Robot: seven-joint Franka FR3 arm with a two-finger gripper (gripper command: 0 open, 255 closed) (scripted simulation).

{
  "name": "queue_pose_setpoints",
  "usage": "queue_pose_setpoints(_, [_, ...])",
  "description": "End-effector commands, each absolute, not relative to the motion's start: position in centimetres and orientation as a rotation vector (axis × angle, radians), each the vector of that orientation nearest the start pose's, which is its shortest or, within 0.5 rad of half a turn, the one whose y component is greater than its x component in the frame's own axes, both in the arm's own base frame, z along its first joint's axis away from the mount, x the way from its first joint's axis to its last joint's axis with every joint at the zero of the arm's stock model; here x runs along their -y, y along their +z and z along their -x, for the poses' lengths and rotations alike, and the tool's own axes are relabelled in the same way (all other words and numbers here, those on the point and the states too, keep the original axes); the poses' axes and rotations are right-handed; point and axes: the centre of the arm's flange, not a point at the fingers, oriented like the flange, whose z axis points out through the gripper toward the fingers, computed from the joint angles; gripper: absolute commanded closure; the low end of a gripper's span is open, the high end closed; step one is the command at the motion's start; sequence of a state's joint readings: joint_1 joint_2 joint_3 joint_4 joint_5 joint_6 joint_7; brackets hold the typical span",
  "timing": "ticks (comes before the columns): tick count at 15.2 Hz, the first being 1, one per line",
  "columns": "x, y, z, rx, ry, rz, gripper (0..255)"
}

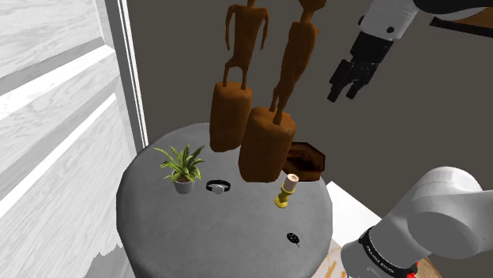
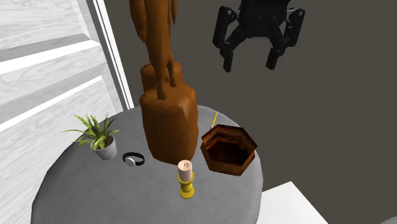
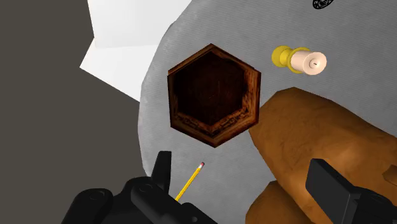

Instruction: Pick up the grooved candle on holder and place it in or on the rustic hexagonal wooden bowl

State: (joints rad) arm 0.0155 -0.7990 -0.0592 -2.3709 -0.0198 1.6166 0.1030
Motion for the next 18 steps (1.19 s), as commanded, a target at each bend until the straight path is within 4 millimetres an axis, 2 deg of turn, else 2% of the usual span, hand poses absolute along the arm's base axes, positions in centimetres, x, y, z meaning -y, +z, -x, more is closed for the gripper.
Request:
queue_pose_setpoints(1, [2.1, 59.1, -30.8, -0.201, -0.067, 3.11, 0])
queue_pose_setpoints(18, [-13.1, 42.0, -26.7, -0.216, -0.131, 3.167, 0])
